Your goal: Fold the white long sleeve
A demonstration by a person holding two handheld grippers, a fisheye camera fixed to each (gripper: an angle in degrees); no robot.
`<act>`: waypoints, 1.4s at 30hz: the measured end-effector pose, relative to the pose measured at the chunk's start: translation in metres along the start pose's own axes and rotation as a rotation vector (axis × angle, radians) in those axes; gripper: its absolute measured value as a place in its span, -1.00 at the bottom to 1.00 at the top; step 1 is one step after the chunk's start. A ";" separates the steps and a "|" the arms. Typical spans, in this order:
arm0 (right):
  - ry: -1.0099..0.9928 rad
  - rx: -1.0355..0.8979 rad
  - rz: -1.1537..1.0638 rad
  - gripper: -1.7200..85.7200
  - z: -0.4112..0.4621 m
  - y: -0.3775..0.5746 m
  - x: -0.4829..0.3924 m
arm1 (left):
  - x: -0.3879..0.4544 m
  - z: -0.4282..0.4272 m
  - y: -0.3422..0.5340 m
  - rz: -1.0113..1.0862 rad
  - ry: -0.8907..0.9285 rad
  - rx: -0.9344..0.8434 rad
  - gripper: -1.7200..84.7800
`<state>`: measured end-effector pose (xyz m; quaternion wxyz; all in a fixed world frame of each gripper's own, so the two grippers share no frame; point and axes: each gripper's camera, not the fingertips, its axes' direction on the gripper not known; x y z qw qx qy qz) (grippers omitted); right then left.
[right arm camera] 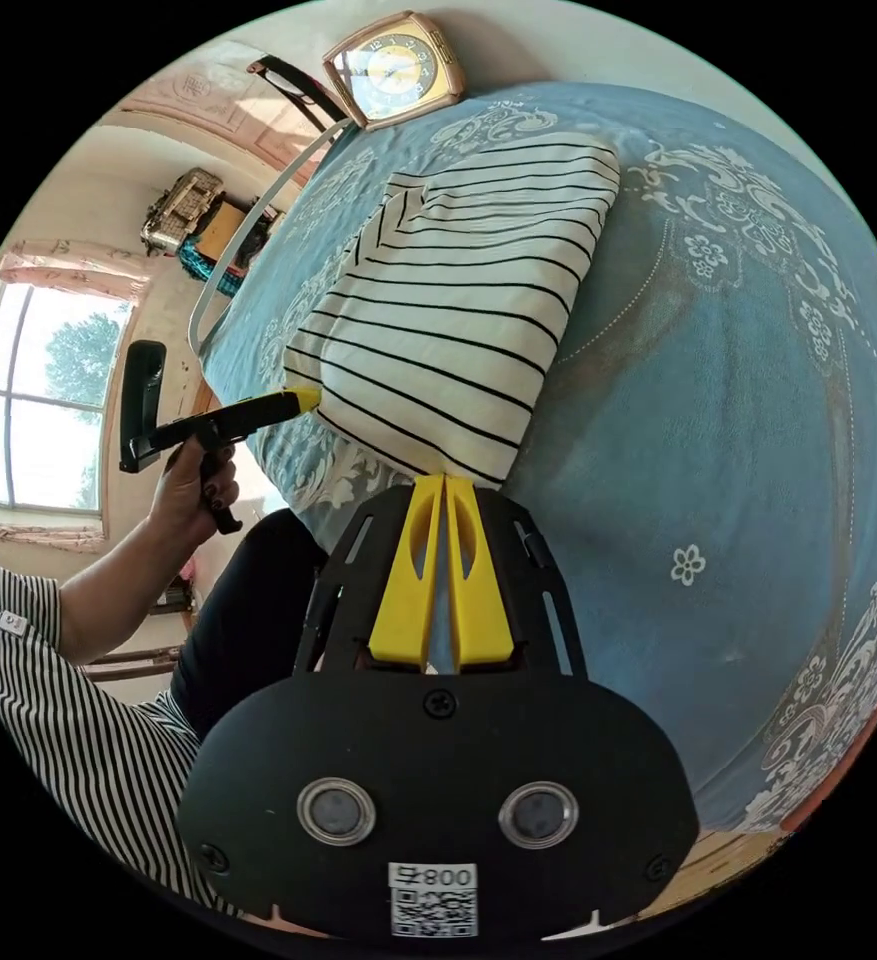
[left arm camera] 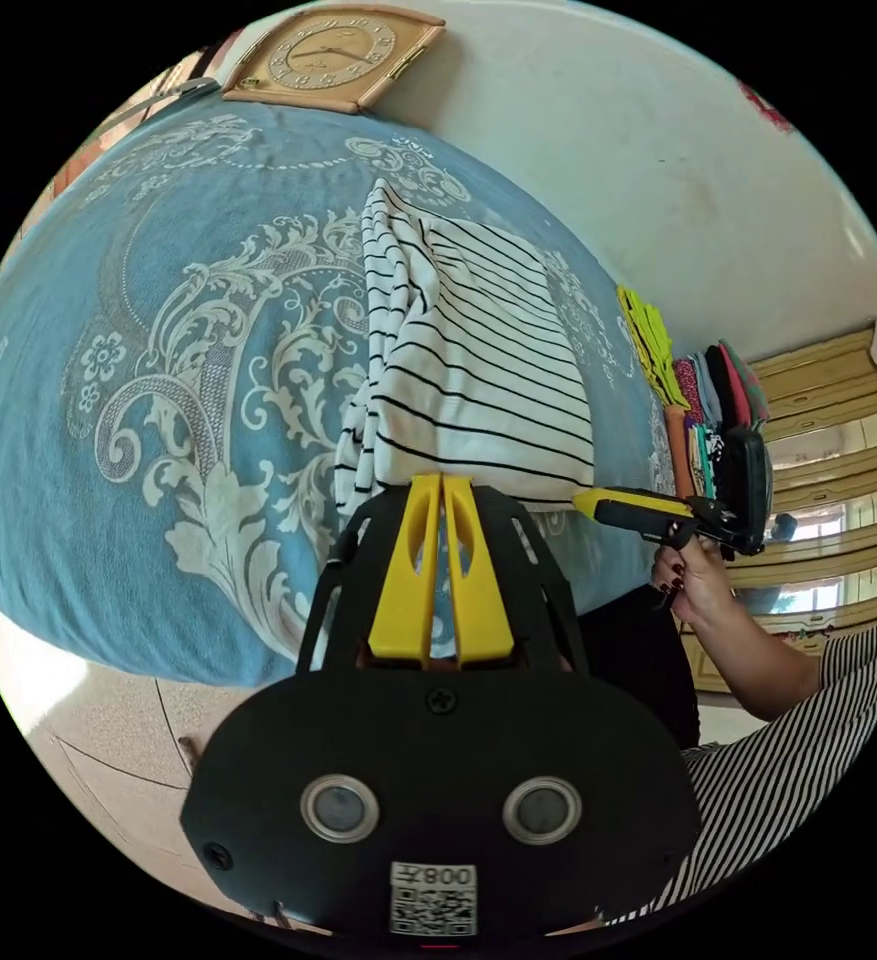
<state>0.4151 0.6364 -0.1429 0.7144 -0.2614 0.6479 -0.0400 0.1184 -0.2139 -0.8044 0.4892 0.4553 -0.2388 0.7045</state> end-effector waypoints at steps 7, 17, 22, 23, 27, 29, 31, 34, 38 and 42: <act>-0.108 0.037 0.059 -0.96 0.000 0.042 0.041 | 0.036 0.006 0.009 0.018 0.020 0.014 -0.94; -0.320 0.143 0.225 -0.95 -0.006 0.110 0.126 | 0.136 0.096 0.008 0.187 0.211 -0.211 -0.81; -0.412 0.166 0.268 -0.93 -0.001 0.130 0.160 | 0.135 0.121 0.013 0.076 0.332 -0.191 -0.81; -0.424 0.169 0.273 -0.92 0.000 0.134 0.166 | 0.136 0.122 0.015 0.068 0.340 -0.180 -0.81; -0.472 0.175 0.290 -0.89 0.004 0.144 0.184 | 0.132 0.129 0.022 0.004 0.353 -0.160 -0.88; -0.516 0.185 0.303 -0.85 0.008 0.148 0.195 | 0.127 0.129 0.030 -0.025 0.374 -0.143 -0.90; -0.569 0.195 0.305 -0.82 0.011 0.150 0.203 | 0.126 0.126 0.037 -0.025 0.385 -0.136 -0.92; -0.675 0.203 0.313 -0.79 0.019 0.150 0.214 | 0.127 0.117 0.047 -0.008 0.392 -0.121 -0.93; -0.777 0.212 0.347 -0.78 0.033 0.149 0.225 | 0.129 0.105 0.058 0.029 0.392 -0.107 -0.93; -0.809 0.202 0.359 -0.78 0.043 0.145 0.228 | 0.125 0.098 0.069 0.044 0.392 -0.103 -0.94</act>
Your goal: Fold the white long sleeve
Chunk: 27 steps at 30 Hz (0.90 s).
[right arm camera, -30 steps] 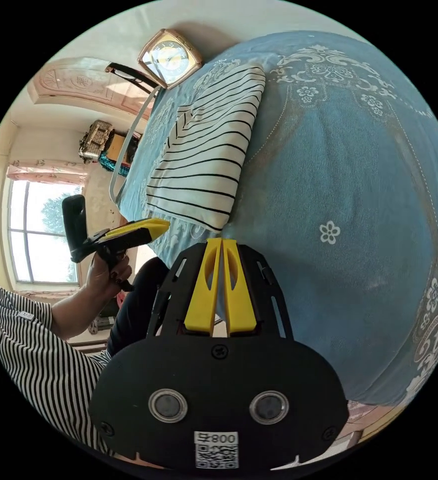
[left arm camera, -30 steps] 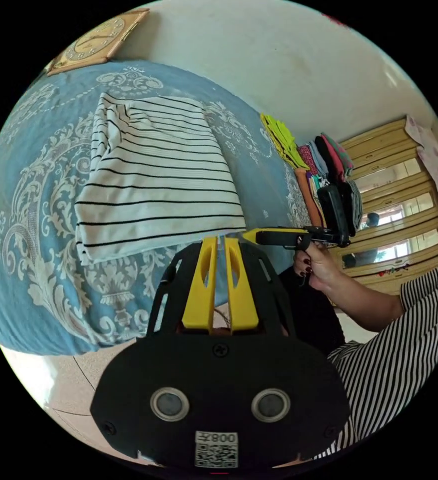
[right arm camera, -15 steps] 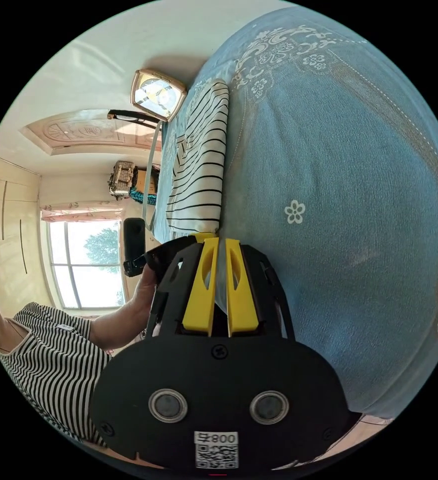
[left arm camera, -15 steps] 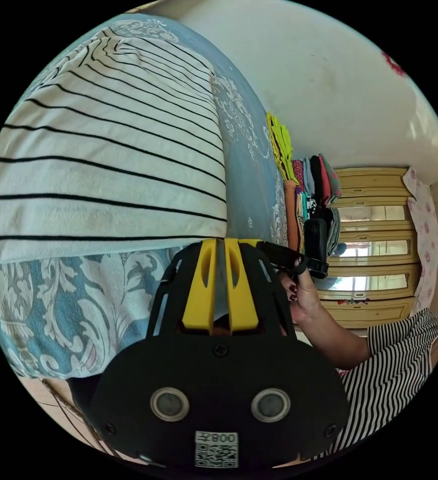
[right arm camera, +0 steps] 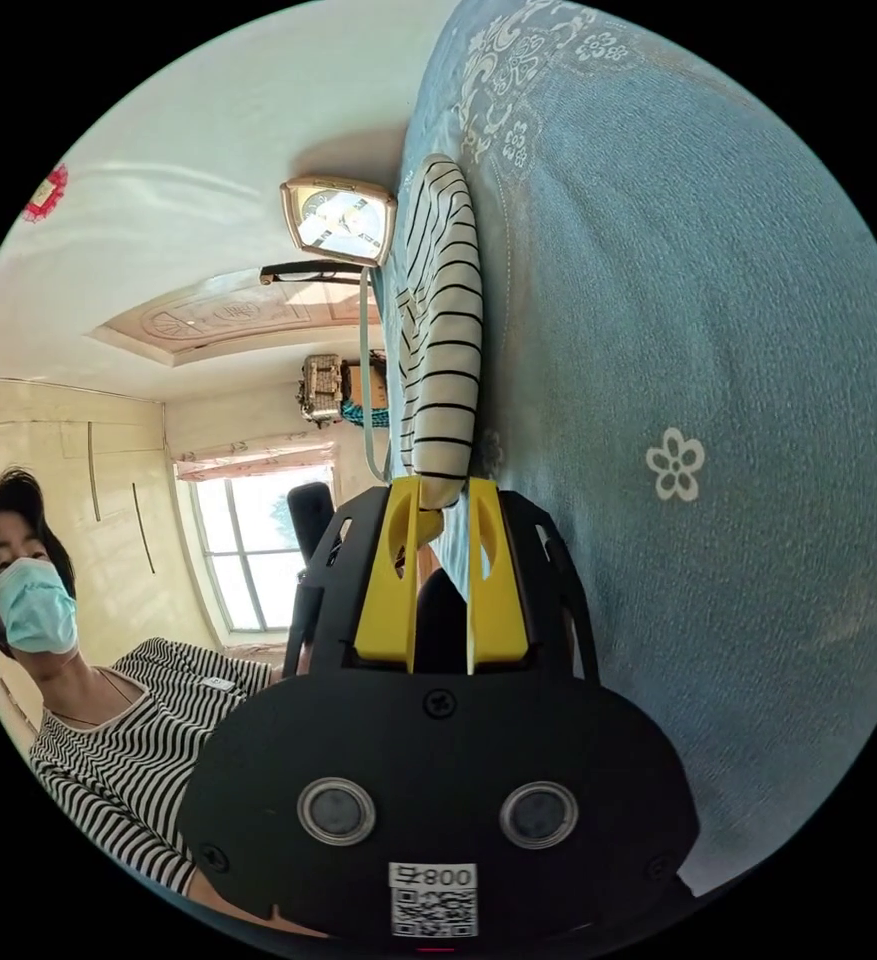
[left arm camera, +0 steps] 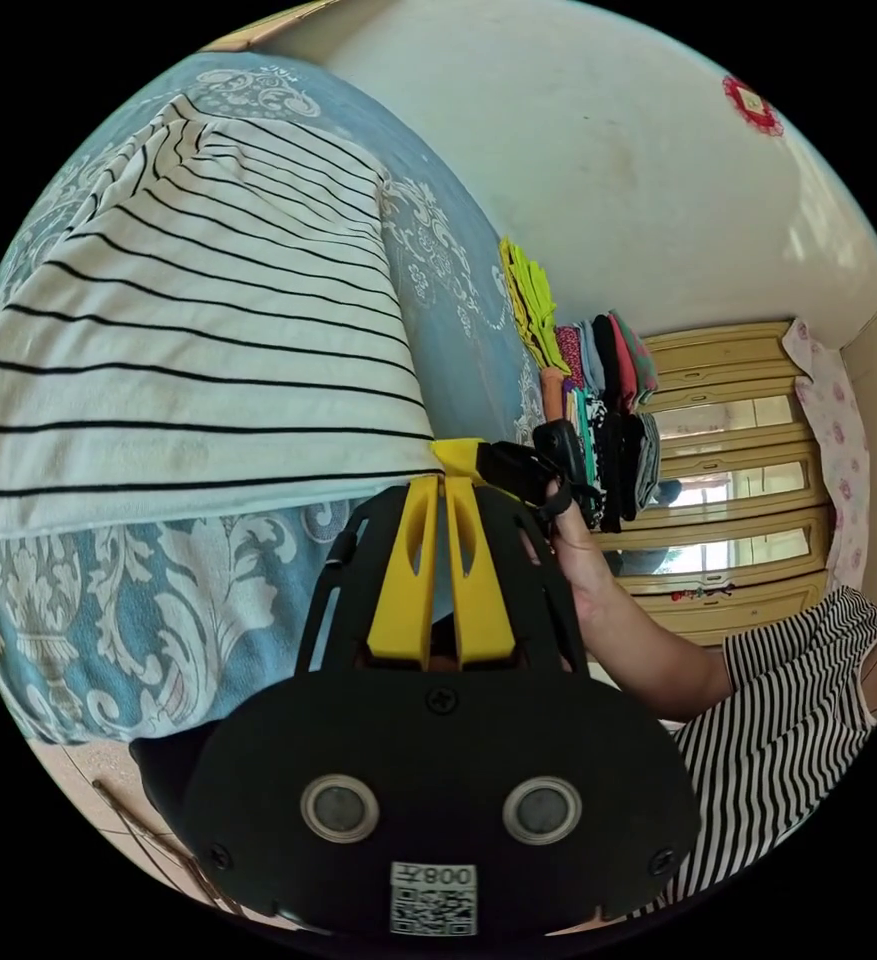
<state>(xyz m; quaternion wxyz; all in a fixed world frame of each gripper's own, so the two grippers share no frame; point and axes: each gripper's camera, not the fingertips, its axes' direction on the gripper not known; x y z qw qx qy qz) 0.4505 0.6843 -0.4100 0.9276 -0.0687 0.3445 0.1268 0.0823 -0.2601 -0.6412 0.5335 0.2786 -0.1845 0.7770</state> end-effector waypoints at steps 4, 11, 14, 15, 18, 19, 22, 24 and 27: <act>-0.032 -0.018 0.023 -0.83 0.007 -0.005 0.007 | -0.009 -0.009 0.017 0.001 0.001 -0.003 -0.94; 0.035 -0.022 0.006 -0.90 0.007 -0.001 -0.010 | -0.035 -0.049 0.062 -0.020 0.049 0.026 -0.94; 0.032 -0.023 -0.016 -0.91 0.006 -0.002 -0.025 | -0.057 -0.077 0.087 -0.063 0.086 0.063 -0.93; 0.031 -0.025 -0.020 -0.91 0.006 -0.002 -0.028 | -0.063 -0.083 0.093 -0.074 0.097 0.072 -0.92; 0.037 -0.033 -0.051 -0.91 0.006 -0.004 -0.047 | -0.093 -0.110 0.120 -0.151 0.166 0.122 -0.87; 0.042 -0.036 -0.063 -0.91 0.006 -0.005 -0.055 | -0.107 -0.119 0.131 -0.195 0.209 0.146 -0.84; 0.051 -0.041 -0.088 -0.91 0.006 -0.009 -0.073 | -0.142 -0.141 0.160 -0.301 0.316 0.245 -0.79; 0.055 -0.045 -0.107 -0.91 0.005 -0.012 -0.084 | -0.162 -0.152 0.176 -0.369 0.376 0.304 -0.77; 0.075 -0.054 -0.129 -0.92 0.006 -0.016 -0.099 | -0.191 -0.167 0.197 -0.467 0.445 0.391 -0.74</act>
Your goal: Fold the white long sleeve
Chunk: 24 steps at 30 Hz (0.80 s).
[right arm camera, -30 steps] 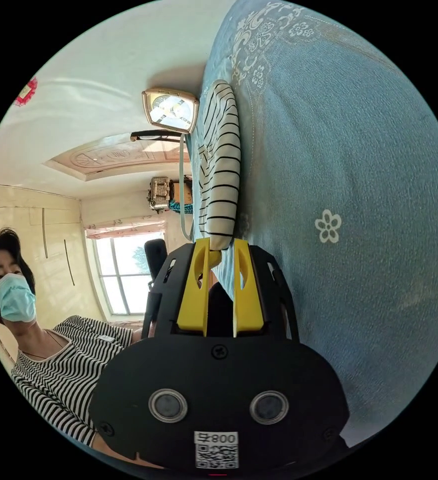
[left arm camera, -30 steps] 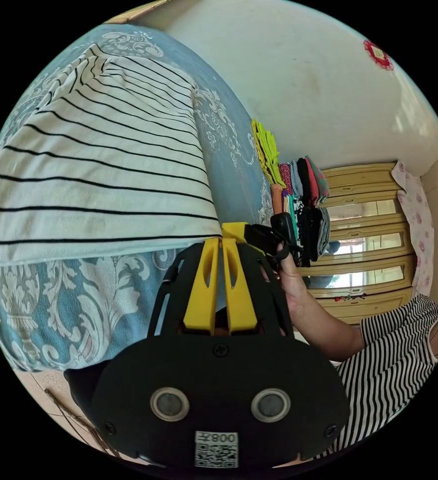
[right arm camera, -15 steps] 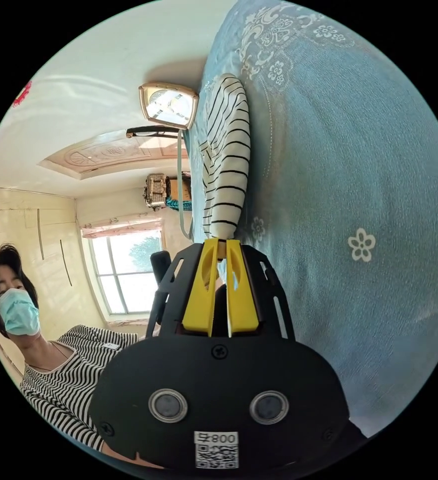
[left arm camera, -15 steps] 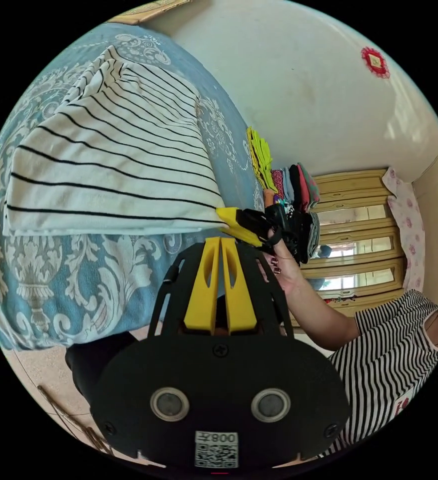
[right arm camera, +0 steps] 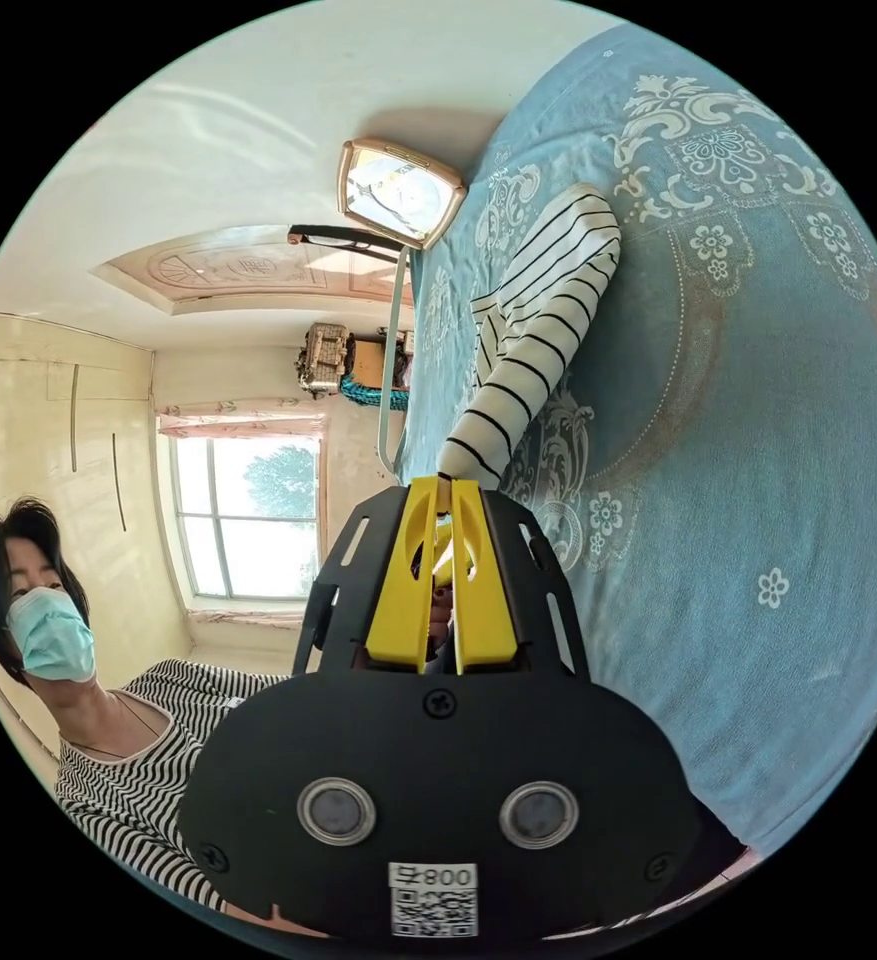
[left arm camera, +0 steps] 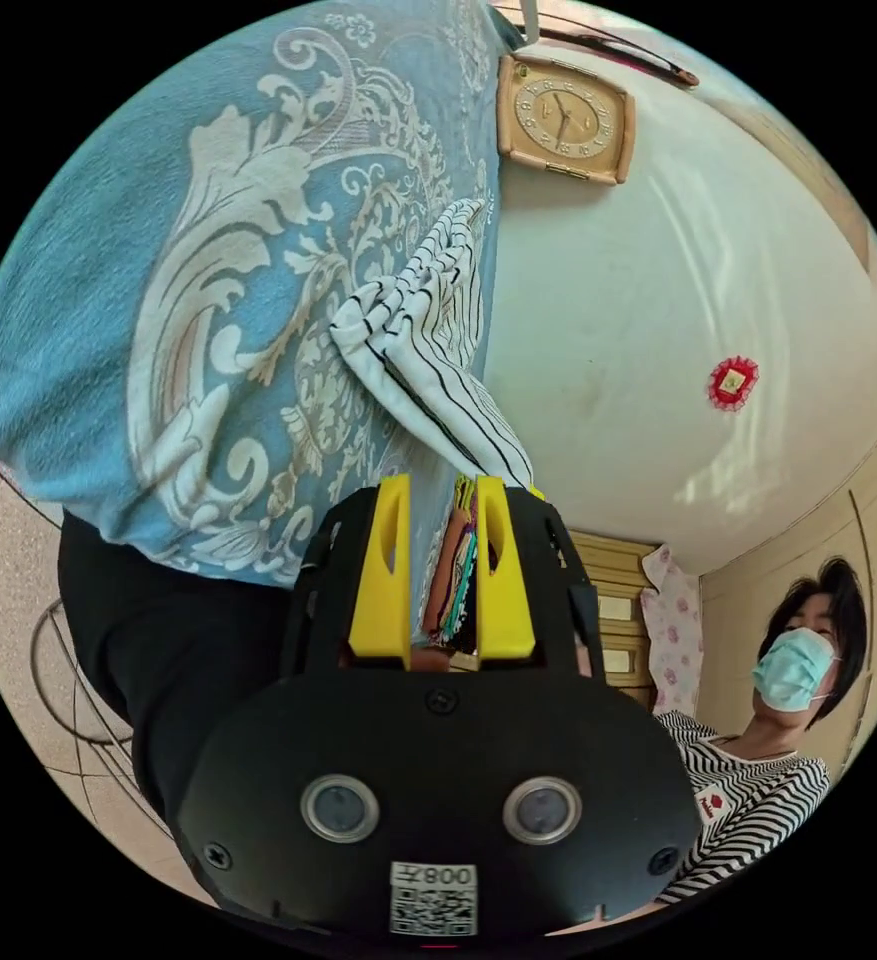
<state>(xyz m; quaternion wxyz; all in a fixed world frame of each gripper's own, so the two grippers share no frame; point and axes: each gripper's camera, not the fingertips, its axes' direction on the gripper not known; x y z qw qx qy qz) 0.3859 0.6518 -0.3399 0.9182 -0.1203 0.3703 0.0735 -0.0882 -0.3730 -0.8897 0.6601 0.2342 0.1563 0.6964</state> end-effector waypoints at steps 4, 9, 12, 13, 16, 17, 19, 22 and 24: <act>-0.010 0.007 -0.010 -0.91 -0.003 -0.005 -0.012 | -0.029 -0.030 -0.002 -0.116 0.131 0.100 -0.73; -0.003 0.005 -0.022 -0.92 -0.010 -0.007 -0.022 | -0.038 -0.051 -0.004 -0.164 0.186 0.168 -0.71; -0.002 0.008 -0.025 -0.92 -0.018 -0.007 -0.024 | -0.034 -0.064 -0.006 -0.173 0.171 0.226 -0.71; -0.003 0.010 -0.025 -0.92 -0.021 -0.006 -0.024 | -0.031 -0.069 -0.008 -0.171 0.157 0.236 -0.71; -0.008 0.011 -0.025 -0.92 -0.031 -0.005 -0.024 | -0.028 -0.078 -0.014 -0.183 0.149 0.253 -0.73; -0.007 0.011 -0.024 -0.92 -0.035 -0.004 -0.023 | -0.026 -0.081 -0.016 -0.188 0.148 0.261 -0.74; -0.005 0.012 -0.021 -0.92 -0.042 -0.003 -0.021 | -0.022 -0.086 -0.019 -0.183 0.143 0.286 -0.78; 0.001 0.016 -0.012 -0.92 -0.057 0.003 -0.016 | -0.013 -0.089 -0.025 -0.172 0.127 0.284 -0.85; 0.019 0.019 -0.004 -0.92 -0.068 0.008 -0.012 | -0.003 -0.088 -0.028 -0.155 0.100 0.267 -0.87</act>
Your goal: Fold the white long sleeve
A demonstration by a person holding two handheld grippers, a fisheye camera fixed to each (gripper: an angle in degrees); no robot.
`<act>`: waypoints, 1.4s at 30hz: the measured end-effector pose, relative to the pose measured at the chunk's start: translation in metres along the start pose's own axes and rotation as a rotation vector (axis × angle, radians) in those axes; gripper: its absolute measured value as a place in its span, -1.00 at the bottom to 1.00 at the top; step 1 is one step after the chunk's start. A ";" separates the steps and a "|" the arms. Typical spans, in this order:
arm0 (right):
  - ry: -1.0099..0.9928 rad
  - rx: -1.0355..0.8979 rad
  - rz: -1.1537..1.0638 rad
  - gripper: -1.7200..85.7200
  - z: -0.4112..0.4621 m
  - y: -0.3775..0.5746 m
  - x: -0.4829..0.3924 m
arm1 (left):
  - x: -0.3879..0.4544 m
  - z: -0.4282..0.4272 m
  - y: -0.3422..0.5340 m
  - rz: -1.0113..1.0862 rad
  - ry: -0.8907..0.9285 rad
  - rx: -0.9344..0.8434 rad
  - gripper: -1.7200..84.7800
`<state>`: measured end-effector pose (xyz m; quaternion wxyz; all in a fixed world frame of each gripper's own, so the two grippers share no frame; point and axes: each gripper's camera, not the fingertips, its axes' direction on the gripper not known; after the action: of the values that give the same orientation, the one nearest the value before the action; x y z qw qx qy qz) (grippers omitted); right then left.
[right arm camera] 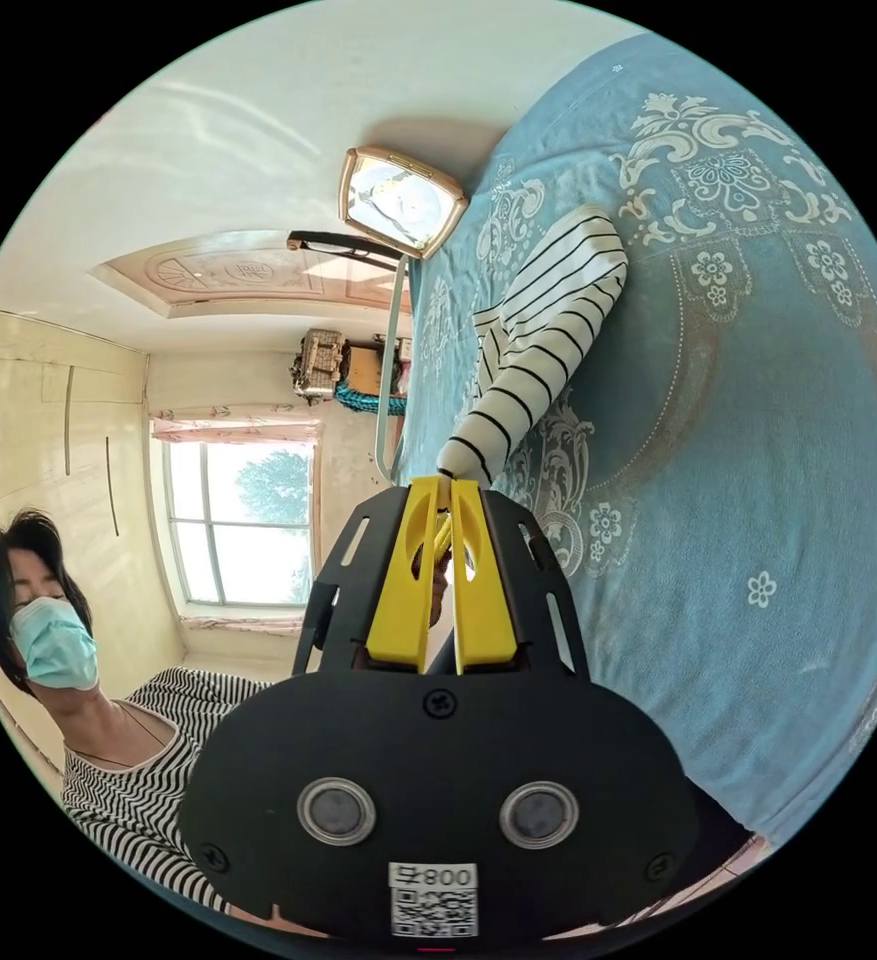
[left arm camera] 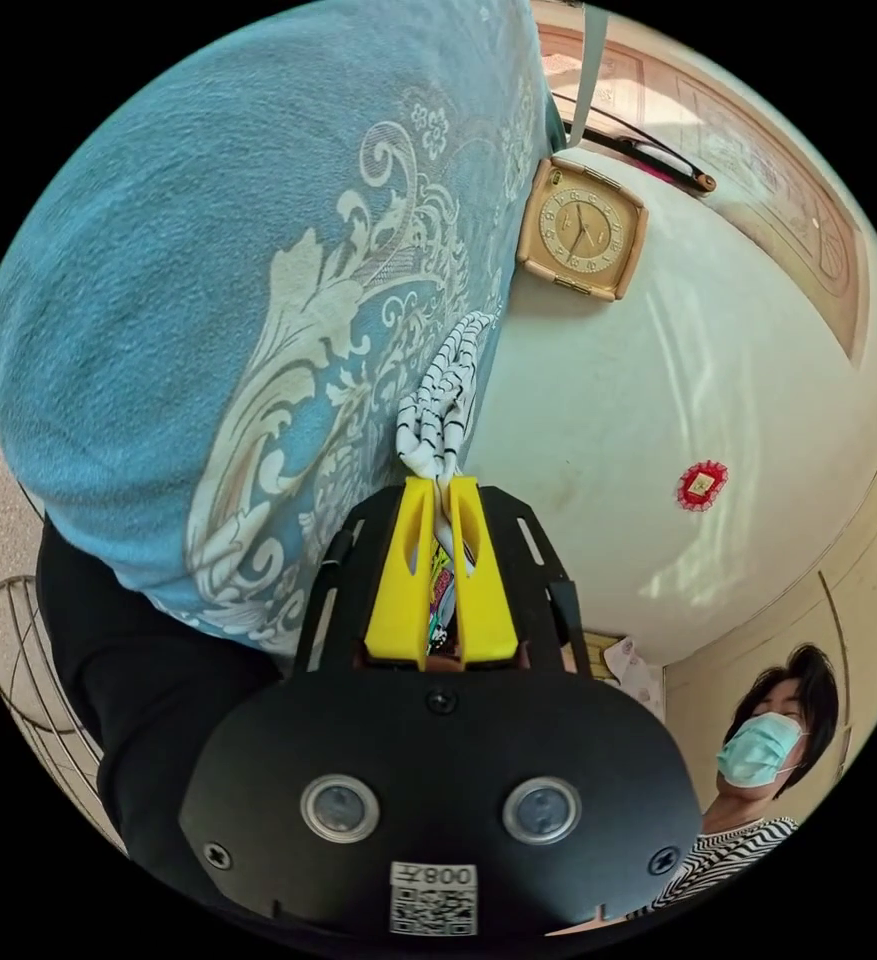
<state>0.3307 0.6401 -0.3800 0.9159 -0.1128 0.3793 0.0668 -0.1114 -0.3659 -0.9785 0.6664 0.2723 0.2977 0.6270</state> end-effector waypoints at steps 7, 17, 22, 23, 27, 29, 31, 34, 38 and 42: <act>0.032 0.014 0.054 -0.91 -0.059 0.039 0.027 | 0.045 0.014 0.013 0.094 -0.041 -0.093 -0.89; 0.035 0.002 0.104 -0.92 -0.149 0.135 0.060 | 0.079 0.041 0.067 0.085 -0.058 -0.213 -0.89; -0.005 0.024 0.083 -0.92 -0.198 0.179 0.066 | 0.112 0.066 0.089 0.123 -0.038 -0.251 -0.89; -0.011 0.028 0.071 -0.92 -0.211 0.188 0.067 | 0.123 0.074 0.093 0.141 -0.036 -0.262 -0.89; -0.036 0.051 0.024 -0.92 -0.255 0.217 0.065 | 0.158 0.104 0.106 0.196 -0.011 -0.293 -0.89; -0.042 0.072 -0.003 -0.92 -0.287 0.234 0.065 | 0.179 0.130 0.114 0.225 0.005 -0.318 -0.89; -0.050 0.092 -0.020 -0.92 -0.311 0.246 0.066 | 0.195 0.153 0.120 0.242 0.016 -0.338 -0.89; -0.066 0.124 -0.048 -0.92 -0.354 0.264 0.071 | 0.219 0.194 0.128 0.267 0.045 -0.366 -0.89; -0.067 0.176 -0.078 -0.92 -0.412 0.283 0.082 | 0.253 0.261 0.139 0.299 0.062 -0.411 -0.89; -0.101 0.230 -0.096 -0.93 -0.461 0.297 0.096 | 0.280 0.323 0.146 0.313 0.076 -0.446 -0.89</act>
<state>0.0230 0.8122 -0.8113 0.9429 -0.0214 0.3320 -0.0157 0.0388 -0.0734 -0.6691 0.5931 0.1379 0.1314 0.7823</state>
